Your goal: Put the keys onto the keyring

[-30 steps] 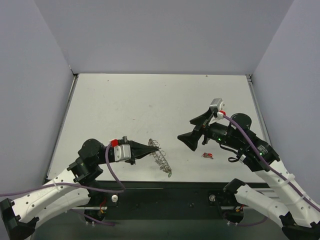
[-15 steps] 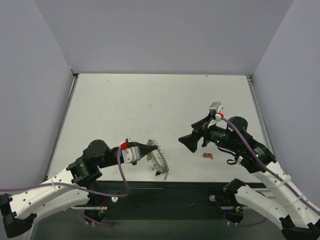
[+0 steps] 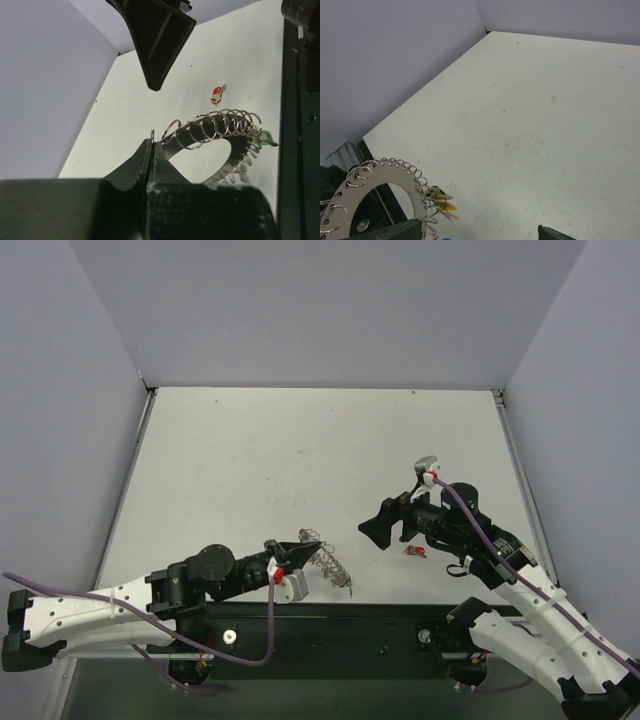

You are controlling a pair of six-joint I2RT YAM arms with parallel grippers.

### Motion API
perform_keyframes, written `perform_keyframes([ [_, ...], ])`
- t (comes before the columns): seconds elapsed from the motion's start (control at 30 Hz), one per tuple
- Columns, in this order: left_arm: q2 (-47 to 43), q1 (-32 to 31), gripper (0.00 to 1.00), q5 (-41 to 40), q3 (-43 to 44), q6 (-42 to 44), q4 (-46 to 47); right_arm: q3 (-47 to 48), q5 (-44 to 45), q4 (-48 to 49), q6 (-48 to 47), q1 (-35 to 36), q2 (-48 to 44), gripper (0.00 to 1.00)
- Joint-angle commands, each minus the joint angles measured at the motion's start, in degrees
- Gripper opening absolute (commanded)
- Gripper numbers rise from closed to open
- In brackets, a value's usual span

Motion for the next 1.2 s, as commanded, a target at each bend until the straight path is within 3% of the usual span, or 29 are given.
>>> perform_keyframes([
  [0.0, -0.8, -1.9, 0.00, -6.6, -1.6, 8.1, 6.5, -1.5, 1.9, 2.9, 1.4, -1.8, 1.0, 0.97],
  [0.43, -1.4, -3.3, 0.00, -8.0, -4.5, 11.8, 11.1, -5.4, -4.6, 7.5, 3.9, -10.2, 9.1, 0.97],
  [0.8, -2.8, -3.3, 0.00, -7.2, -3.8, 10.0, 8.8, -4.4, -3.7, 6.5, 3.4, -10.2, 11.6, 0.97],
  [1.03, -0.1, -3.2, 0.00, -8.9, 1.8, 2.8, 2.0, -4.2, 6.4, -1.6, 6.7, -10.2, 8.3, 0.96],
  [1.17, 1.0, -3.2, 0.00, -7.7, 5.7, -3.2, -3.2, -3.4, 18.9, -10.7, 13.1, -10.3, 7.9, 0.96],
])
